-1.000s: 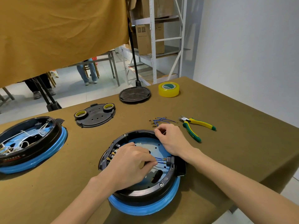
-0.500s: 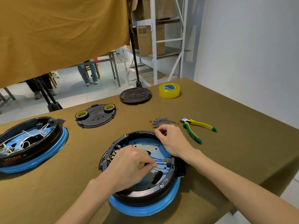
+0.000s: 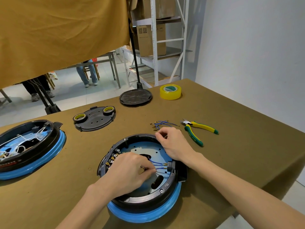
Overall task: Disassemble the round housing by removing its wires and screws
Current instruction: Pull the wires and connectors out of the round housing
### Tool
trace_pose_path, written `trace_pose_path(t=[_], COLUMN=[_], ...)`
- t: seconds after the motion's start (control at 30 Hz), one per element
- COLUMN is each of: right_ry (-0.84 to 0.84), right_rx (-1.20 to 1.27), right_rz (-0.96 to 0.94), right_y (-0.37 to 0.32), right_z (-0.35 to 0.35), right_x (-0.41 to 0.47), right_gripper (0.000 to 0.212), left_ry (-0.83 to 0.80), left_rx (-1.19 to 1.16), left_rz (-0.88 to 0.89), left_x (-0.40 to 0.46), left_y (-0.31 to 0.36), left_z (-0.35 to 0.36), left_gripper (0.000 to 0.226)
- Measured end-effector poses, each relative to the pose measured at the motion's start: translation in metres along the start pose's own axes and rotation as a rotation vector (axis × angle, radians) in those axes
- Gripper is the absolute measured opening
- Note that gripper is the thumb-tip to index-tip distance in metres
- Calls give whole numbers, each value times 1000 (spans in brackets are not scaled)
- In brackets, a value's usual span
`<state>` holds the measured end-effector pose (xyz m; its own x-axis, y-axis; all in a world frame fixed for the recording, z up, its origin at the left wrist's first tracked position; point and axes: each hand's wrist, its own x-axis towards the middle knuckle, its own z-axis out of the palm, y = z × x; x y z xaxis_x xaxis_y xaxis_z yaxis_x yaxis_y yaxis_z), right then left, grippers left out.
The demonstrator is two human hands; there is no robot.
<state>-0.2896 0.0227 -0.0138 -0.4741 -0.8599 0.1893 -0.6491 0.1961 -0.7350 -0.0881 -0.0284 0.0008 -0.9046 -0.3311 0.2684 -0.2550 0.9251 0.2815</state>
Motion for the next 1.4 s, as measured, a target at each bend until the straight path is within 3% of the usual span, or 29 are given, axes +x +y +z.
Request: trace_pose_path(t=[0.13,0.3,0.4,0.53,0.57,0.63,0.73,1.0,1.2,1.4], right_ry=[-2,15,28,168,148,-58,-339,-333,-324,-419], right_rx=[9,11,1,39,106,207,127,436,627,637], right_rz=[-9,-27,-33,-255,-336,-381,-370,-260,-242,-215], right_y=[1,2,3,-6,-11,-22,-27,-16,-17,-19], right_z=[0,2,3,-4,-8,-16,-24,-28,-33,-44], right_x=[-1,0,0,-9,-14,-22,-27,-23,-22,-21], right_gripper=[29,28,24,14,14,21,22,16,17,12], left_ry=[77,47,173,269,262,263,302,362,374,422], left_rx=[-18,-59,-123,-148,-149,-161,-260,-383,-445,-343], left_rz=[3,-2,-3,-36,-45,-62,-78,-137,-261,-130], left_x=[-3,-3,-4,-7,-8,-6,-4,-23,-42,-35], left_y=[-3,-5,-2,1,2,0,-2,-10,-23,-13], left_z=[-2,-2,-5,-7,-6,-5,-8,-15,-30,-50], left_gripper=[17,17,20,23,22,16,18,38,15,15])
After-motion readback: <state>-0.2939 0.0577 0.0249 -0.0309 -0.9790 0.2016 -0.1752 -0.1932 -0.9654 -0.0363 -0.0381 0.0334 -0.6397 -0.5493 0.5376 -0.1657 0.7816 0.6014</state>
